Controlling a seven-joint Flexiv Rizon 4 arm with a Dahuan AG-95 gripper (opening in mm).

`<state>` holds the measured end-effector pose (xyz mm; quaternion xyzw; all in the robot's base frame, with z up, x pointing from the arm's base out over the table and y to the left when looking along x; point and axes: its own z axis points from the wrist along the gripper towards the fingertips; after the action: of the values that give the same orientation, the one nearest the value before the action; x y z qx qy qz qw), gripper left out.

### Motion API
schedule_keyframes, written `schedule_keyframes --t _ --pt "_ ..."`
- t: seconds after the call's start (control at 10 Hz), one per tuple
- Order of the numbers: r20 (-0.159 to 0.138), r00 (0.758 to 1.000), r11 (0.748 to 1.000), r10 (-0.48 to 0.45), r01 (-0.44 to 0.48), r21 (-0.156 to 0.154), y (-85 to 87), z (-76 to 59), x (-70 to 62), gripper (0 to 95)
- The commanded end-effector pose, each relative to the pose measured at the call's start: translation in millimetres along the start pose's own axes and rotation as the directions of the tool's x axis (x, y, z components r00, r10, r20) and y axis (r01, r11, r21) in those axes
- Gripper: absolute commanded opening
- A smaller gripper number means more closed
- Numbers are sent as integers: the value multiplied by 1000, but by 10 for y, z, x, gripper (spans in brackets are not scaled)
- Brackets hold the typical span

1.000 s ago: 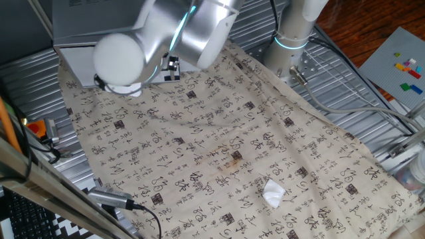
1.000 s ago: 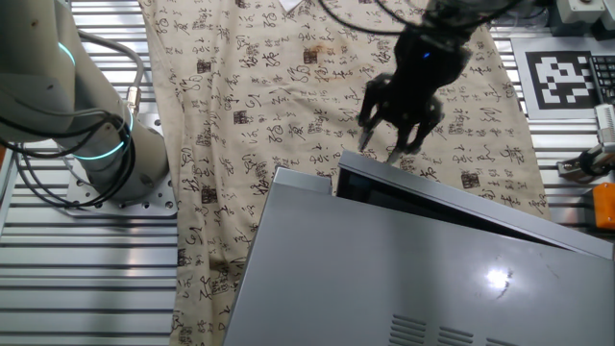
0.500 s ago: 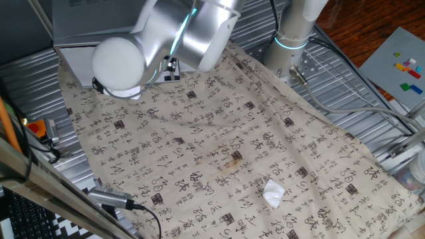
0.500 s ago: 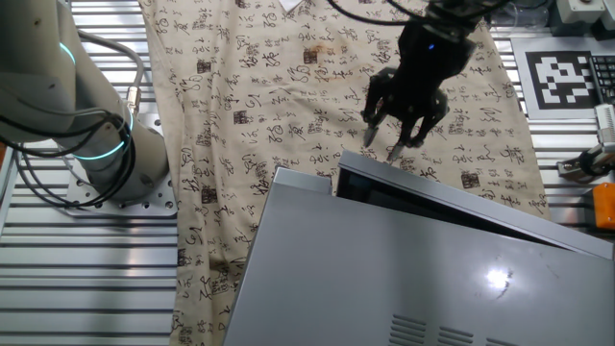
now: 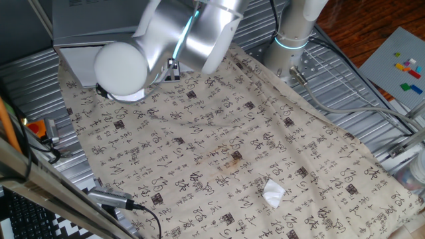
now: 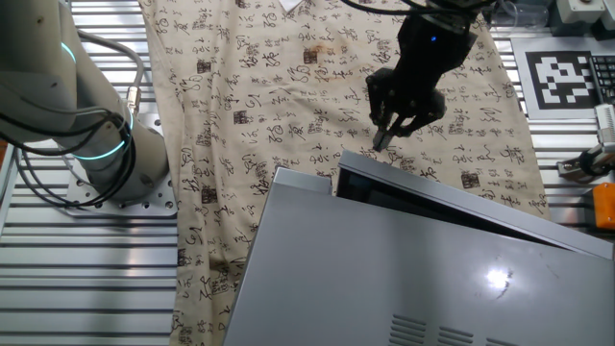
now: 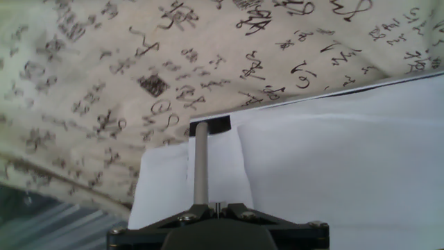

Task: Open the microwave door

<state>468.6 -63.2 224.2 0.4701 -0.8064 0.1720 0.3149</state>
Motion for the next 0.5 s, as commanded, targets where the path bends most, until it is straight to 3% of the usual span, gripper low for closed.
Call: schedule_keyframes --t 0.1,0.3,0.5 --pt "-14 998 998 -61 61 1 26 3 79 0" --pt "18 1000 1000 -12 13 -18 31 -3 83 0" --pt "103 990 993 101 -94 -73 63 -82 47 0"
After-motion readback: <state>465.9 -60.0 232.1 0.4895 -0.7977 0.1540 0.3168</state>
